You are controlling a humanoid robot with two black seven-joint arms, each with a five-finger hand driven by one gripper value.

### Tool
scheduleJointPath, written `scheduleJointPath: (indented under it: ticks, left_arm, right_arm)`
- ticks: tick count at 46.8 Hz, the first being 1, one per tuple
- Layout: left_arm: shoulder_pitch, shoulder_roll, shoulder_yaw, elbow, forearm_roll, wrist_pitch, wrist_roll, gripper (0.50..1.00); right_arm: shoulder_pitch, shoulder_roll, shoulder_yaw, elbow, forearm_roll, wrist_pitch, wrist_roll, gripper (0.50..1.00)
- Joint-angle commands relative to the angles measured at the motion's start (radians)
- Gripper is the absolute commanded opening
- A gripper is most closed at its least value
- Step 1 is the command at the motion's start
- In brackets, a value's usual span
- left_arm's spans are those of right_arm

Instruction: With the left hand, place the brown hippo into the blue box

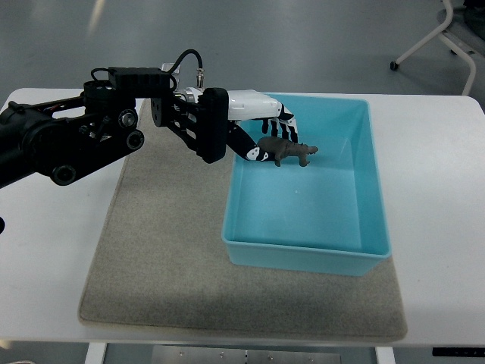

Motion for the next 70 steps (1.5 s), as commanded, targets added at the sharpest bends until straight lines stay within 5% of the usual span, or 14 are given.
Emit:
scheduleJointPath:
  ticks: [1, 11, 15, 26, 43, 62, 70]
  left_arm:
    - [0.009, -0.005, 0.000, 0.002, 0.000, -0.001, 0.000, 0.542]
    - [0.031, -0.011, 0.002, 0.003, 0.000, -0.001, 0.000, 0.673]
    - [0.032, -0.013, 0.002, 0.002, -0.002, -0.001, 0.000, 0.767]
    - [0.044, -0.013, 0.002, 0.002, -0.003, -0.001, 0.000, 0.810]
    - [0.037, -0.014, -0.010, 0.022, -0.005, 0.006, 0.000, 0.812]
    - [0.012, -0.014, -0.020, 0.109, -0.051, 0.085, 0.000, 0.846]
    - [0.005, -0.013, -0.061, 0.164, -0.094, 0.090, 0.002, 0.921]
  right_arm:
    - [0.000, 0.000, 0.000, 0.000, 0.000, 0.000, 0.000, 0.936]
    - [0.000, 0.000, 0.000, 0.000, 0.000, 0.000, 0.000, 0.936]
    - [0.000, 0.000, 0.000, 0.000, 0.000, 0.000, 0.000, 0.936]
    - [0.000, 0.000, 0.000, 0.000, 0.000, 0.000, 0.000, 0.936]
    - [0.000, 0.000, 0.000, 0.000, 0.000, 0.000, 0.000, 0.936]
    - [0.000, 0.000, 0.000, 0.000, 0.000, 0.000, 0.000, 0.936]
    - [0.000, 0.000, 0.000, 0.000, 0.000, 0.000, 0.000, 0.936]
